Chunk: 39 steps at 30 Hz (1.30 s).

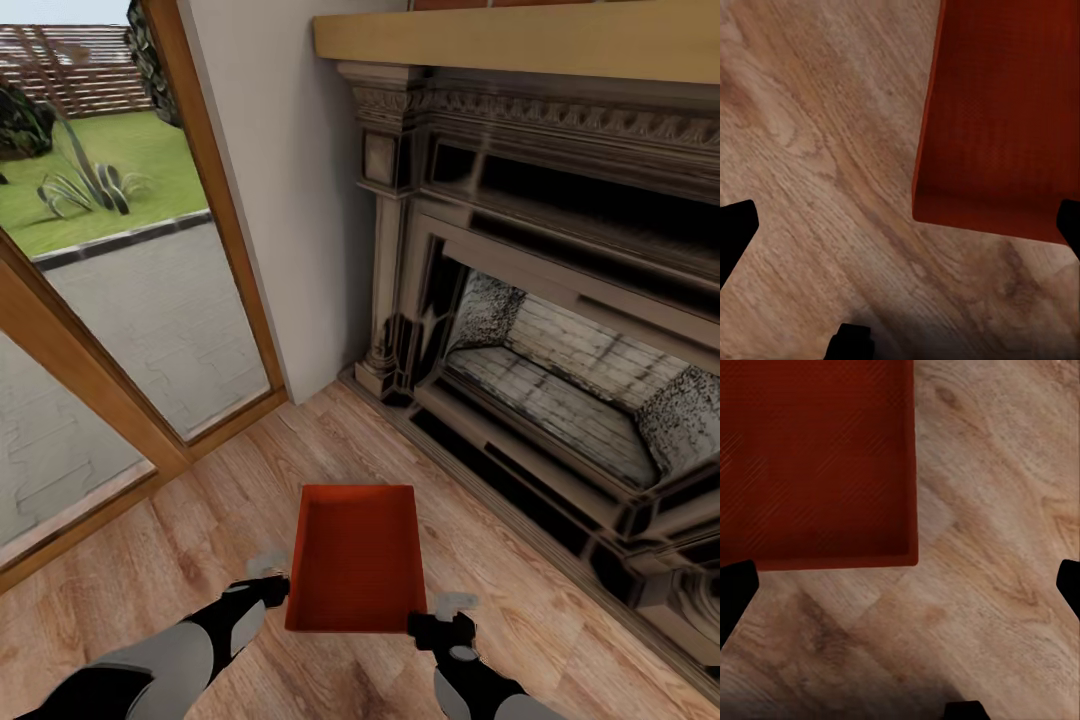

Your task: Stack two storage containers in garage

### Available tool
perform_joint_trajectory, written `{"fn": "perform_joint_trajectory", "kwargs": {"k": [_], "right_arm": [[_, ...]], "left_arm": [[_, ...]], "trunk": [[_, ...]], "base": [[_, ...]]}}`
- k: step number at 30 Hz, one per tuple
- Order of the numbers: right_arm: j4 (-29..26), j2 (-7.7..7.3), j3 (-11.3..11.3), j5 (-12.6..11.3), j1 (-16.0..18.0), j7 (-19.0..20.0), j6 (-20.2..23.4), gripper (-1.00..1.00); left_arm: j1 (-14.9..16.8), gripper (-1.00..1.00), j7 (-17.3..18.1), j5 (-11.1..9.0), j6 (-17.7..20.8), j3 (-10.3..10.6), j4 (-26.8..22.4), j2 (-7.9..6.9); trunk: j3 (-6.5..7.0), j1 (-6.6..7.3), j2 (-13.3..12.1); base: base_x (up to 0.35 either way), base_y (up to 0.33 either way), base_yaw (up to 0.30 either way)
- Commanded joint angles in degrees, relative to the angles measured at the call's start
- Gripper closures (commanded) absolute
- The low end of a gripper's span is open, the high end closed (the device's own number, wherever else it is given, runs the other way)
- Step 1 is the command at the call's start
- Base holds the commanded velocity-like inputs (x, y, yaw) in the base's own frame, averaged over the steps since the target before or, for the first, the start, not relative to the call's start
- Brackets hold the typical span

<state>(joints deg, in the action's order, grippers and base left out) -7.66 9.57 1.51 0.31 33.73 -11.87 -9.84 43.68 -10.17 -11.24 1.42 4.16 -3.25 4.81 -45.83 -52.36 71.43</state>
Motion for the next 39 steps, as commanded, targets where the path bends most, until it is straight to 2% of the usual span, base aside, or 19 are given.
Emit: {"fn": "perform_joint_trajectory", "kwargs": {"k": [1, 5, 8, 11, 34, 39], "right_arm": [[0.09, 0.09, 0.14, 0.03, 0.03, -0.26, -0.40, -1.00], [0.16, 0.29, 0.16, 0.04, 0.02, -0.26, -1.64, -1.00], [0.19, 0.36, 0.10, -0.36, 0.02, -0.26, -2.53, -1.00], [0.19, 0.36, 0.09, -0.57, 0.02, -0.26, -3.09, -1.00], [0.53, 0.28, 0.13, -0.05, 0.02, -0.26, -5.00, -1.00], [0.53, 0.28, 0.07, -0.07, 0.02, -0.26, -5.02, -1.00]], "left_arm": [[0.01, -1.00, -0.19, -0.51, 0.10, 0.47, 0.16, 0.01], [0.01, -1.00, -0.07, -0.57, 0.12, 0.49, 0.79, 0.11], [0.06, -1.00, -0.03, -0.63, 0.23, 0.50, 1.42, 1.11], [0.06, -1.00, -0.10, -0.58, 0.14, 0.50, 1.68, 1.31], [0.09, -1.00, -0.12, -0.73, -0.10, 0.47, 1.71, 1.24], [0.09, -1.00, -0.09, -0.57, -0.10, 0.50, 1.70, 1.12]], "trunk": [[-0.03, 0.00, 0.02], [-0.03, 0.00, 0.02], [-0.03, 0.00, 0.02], [-0.03, 0.00, 0.02], [-0.03, 0.00, 0.02], [-0.03, 0.00, 0.02]], "base": [[0.000, 0.000, 0.000], [0.000, 0.000, 0.000], [0.000, 0.000, 0.000], [0.000, 0.000, 0.000], [0.000, 0.000, 0.000], [0.142, 0.000, 0.000]]}}
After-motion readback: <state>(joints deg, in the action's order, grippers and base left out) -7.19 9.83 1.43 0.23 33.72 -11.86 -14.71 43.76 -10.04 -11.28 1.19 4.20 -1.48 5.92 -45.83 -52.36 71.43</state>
